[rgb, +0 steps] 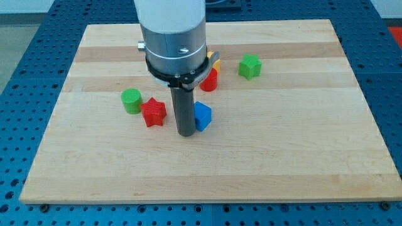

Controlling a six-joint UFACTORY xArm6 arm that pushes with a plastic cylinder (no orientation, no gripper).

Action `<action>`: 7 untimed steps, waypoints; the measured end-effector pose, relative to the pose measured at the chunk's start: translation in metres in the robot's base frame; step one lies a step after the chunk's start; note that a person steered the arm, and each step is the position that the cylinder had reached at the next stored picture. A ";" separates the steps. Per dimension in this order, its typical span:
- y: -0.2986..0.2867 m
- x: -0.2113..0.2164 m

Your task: Move the blue cube towards the center

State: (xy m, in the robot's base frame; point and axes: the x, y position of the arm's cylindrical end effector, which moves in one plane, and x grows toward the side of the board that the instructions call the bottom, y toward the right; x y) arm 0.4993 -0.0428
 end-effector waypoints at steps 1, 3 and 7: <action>0.004 -0.003; 0.029 -0.009; 0.045 -0.009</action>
State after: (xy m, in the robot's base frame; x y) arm 0.4905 0.0018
